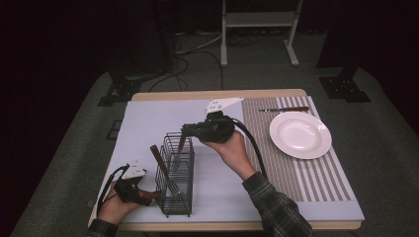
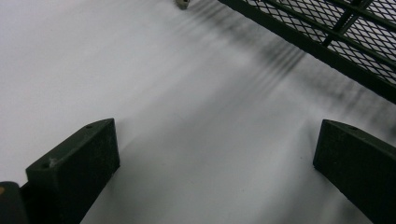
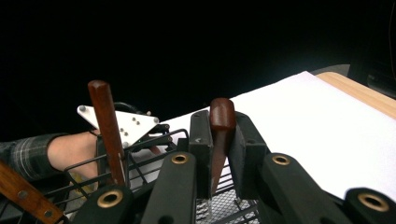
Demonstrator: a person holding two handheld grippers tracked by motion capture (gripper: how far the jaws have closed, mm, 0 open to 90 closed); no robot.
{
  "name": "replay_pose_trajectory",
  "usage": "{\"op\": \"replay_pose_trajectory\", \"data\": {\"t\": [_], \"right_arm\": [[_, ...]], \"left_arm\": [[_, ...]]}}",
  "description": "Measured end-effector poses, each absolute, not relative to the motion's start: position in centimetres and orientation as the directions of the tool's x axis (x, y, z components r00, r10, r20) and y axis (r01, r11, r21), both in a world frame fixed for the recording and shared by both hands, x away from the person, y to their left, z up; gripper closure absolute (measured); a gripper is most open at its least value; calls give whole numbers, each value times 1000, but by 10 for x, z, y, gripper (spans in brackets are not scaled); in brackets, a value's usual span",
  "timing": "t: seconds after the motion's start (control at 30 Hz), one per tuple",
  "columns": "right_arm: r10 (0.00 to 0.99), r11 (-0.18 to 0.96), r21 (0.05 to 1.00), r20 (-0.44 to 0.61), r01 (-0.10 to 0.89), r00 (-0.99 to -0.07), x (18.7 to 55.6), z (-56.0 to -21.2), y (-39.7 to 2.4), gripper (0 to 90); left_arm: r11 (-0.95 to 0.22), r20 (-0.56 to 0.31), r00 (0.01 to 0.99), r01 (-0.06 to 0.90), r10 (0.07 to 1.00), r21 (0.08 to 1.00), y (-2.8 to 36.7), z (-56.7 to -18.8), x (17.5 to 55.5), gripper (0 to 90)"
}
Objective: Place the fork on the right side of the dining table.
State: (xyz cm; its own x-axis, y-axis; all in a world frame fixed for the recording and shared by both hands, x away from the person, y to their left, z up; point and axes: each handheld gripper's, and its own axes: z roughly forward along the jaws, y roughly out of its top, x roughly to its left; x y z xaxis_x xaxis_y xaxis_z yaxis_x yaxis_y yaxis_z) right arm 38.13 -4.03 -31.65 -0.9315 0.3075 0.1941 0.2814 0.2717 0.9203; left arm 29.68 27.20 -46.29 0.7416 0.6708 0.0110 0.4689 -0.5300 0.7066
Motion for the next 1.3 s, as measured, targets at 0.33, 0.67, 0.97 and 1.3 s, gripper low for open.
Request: {"op": "replay_pose_trajectory", "data": {"t": [0.33,0.67,0.97,1.3], "right_arm": [[313,268,931,158,247,-937,374,-306,-45,801],[321,236,949,126,209,-938,368,-284,-54,801],[328,204,960,118,192,-937,364,-269,-65,801],[356,153,974,103,167,-929,361,-253,-85,801]], "left_arm": [[-532,12,742,468,670,706,272,-463,297,0],[-530,9,742,470,670,706,272,-463,297,0],[-526,7,740,471,673,708,272,-463,297,0],[-530,10,742,470,670,706,272,-463,297,0]]}}
